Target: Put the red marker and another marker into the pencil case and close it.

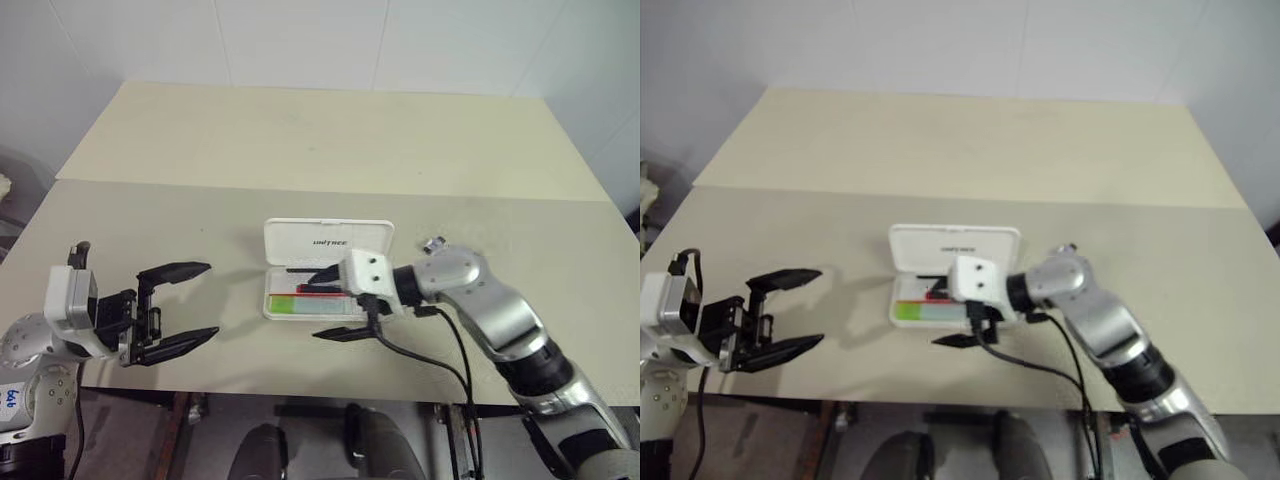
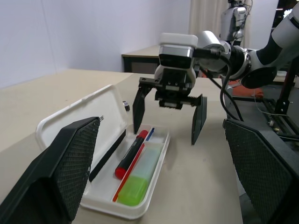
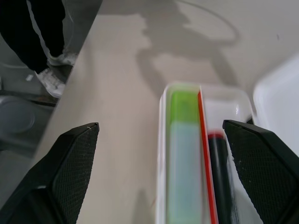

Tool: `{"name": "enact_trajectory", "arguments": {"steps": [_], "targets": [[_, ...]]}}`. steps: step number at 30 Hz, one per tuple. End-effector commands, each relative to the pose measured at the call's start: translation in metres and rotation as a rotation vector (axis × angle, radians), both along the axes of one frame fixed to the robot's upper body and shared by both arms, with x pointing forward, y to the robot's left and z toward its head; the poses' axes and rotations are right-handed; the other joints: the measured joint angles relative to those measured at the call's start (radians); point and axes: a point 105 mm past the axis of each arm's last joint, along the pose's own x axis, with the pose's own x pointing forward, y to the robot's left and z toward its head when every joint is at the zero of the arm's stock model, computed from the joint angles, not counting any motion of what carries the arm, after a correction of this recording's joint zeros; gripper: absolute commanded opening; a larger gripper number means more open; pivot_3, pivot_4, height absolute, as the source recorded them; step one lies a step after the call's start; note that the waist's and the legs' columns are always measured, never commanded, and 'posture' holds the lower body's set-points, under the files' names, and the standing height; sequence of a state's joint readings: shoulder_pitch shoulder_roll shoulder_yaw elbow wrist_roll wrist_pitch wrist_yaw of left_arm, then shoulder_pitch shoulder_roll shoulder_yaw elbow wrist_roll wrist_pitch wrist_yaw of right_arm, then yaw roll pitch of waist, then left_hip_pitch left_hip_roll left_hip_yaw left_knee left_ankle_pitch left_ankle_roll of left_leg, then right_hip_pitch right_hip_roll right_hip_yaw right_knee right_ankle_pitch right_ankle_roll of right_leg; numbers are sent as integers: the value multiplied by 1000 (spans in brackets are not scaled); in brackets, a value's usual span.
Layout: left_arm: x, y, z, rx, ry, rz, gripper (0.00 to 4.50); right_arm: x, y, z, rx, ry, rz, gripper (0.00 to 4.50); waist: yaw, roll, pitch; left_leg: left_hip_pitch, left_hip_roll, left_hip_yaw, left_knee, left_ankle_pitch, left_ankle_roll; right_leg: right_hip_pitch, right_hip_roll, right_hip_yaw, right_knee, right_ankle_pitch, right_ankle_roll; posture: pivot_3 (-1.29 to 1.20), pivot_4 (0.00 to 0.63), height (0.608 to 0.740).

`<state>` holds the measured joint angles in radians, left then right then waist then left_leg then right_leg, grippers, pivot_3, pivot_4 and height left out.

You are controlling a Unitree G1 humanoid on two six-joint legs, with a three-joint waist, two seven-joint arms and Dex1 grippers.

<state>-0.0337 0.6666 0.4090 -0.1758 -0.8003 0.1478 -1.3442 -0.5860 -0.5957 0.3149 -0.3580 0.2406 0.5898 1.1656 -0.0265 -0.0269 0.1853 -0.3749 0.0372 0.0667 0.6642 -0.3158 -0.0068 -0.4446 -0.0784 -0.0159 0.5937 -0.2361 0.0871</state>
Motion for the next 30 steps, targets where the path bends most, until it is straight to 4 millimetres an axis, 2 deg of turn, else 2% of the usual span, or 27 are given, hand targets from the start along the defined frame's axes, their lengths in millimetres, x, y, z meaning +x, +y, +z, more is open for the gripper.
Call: {"name": "enact_trajectory", "arguments": {"steps": [1, 4, 7, 10, 12, 17, 23, 30], "targets": [[0, -8, 7, -6, -42, -32, 4500, -2, -25, 20, 16, -12, -57, 4478, 0, 0, 0, 0, 0, 0, 0, 0, 0, 0, 0, 0, 0, 0, 0, 0, 150, 740], [2, -13, 10, -11, -56, -53, 4500, 13, -56, 23, -26, -31, -202, 4478, 0, 0, 0, 0, -1, 0, 0, 0, 0, 0, 1, 0, 0, 0, 0, 0, 150, 740], [5, -20, 14, -20, -70, -79, 4500, 38, -95, 20, -86, -85, -398, 4478, 0, 0, 0, 0, -4, 0, 0, 0, 0, 0, 1, 0, 0, 0, 0, 0, 150, 740], [7, -26, 17, -31, -86, -100, 4500, 59, -122, 13, -117, -128, -560, 4478, -1, 0, 0, 0, -5, 1, 1, 0, 0, 0, 1, 1, 0, 0, 0, 0, 150, 740], [8, -29, 19, -41, -94, -119, 4500, 70, -132, 6, -115, -141, -642, 4478, 0, 0, 0, 0, -5, 2, 1, 0, 0, 0, 2, 1, 0, 0, 1, 0, 150, 740], [11, -39, 26, -60, -112, -152, 4500, 91, -141, -7, -62, -158, -774, 4478, -1, 0, 0, 0, -5, 2, 1, 1, 0, 0, 3, 2, 1, 1, 2, 0, 150, 740], [12, -40, 28, -60, -114, -161, 4500, 117, -145, -18, 57, -145, -929, 4478, -1, 0, 0, 0, -5, 2, 2, 1, 0, 0, 3, 2, 1, 2, 3, 0, 150, 740], [10, -38, 30, -51, -121, -152, 4500, 138, -166, -17, 142, -137, -1071, 4478, -1, 0, 0, 0, -6, 2, 2, 2, 1, 0, 2, 3, 2, 2, 4, 0, 150, 740]]}}
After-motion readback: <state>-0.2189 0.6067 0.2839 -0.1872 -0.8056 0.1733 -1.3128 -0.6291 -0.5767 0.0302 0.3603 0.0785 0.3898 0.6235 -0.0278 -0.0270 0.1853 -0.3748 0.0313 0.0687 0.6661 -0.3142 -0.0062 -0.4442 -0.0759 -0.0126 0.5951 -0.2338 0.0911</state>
